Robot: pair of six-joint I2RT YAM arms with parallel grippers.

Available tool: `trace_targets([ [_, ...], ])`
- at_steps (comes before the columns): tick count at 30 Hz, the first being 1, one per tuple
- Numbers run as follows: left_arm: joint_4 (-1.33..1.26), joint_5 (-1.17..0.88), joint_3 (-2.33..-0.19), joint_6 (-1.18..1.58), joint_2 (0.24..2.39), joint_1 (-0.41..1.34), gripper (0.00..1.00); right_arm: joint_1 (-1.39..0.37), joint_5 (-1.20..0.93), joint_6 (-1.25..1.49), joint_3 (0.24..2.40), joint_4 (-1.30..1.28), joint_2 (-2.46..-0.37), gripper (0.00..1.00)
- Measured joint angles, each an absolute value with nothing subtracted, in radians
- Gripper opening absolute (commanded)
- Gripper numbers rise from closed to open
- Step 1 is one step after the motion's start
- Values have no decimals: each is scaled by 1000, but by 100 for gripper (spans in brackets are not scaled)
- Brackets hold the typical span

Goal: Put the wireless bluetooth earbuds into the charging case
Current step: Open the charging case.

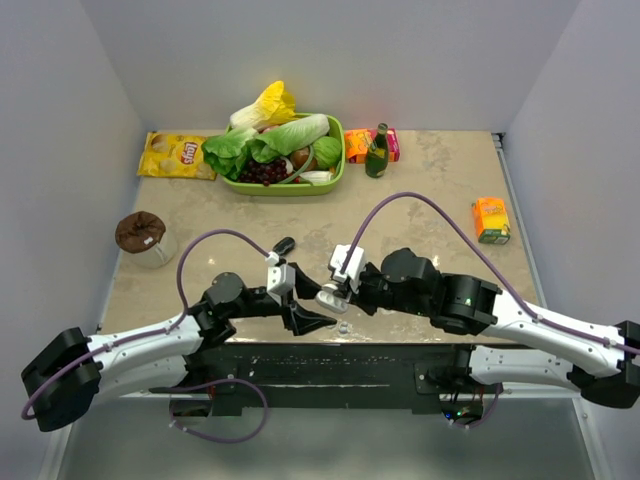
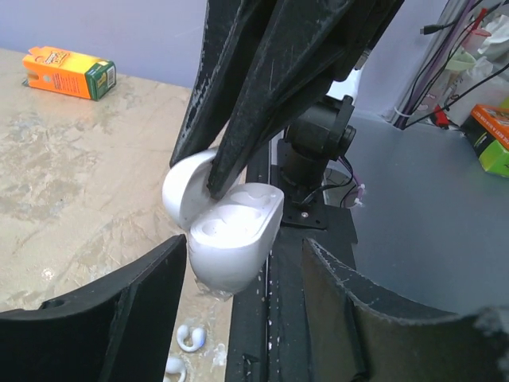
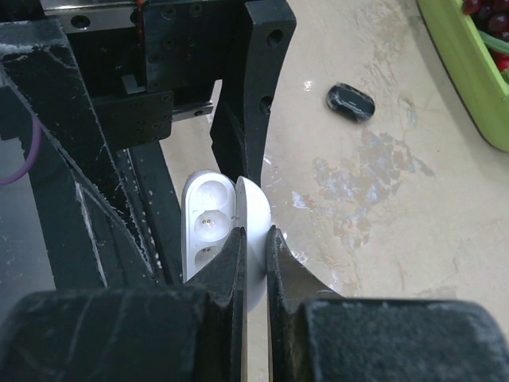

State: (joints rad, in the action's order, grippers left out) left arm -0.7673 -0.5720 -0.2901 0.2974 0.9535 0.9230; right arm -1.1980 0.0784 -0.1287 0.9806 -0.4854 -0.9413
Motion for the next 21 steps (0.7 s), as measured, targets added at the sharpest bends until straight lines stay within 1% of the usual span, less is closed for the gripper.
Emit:
trace_targets([
  [4, -768, -579, -290, 297, 943, 923, 58, -1198, 52, -136, 987, -501, -957, 0],
  [12, -772, -580, -290, 298, 940, 923, 52, -1199, 31, -139, 987, -513, -963, 0],
  [15, -773, -580, -290, 298, 940, 923, 52, -1199, 31, -139, 987, -513, -963, 0],
  [21, -779, -579, -290, 301, 940, 923, 55, -1199, 31, -139, 987, -509, -962, 0],
])
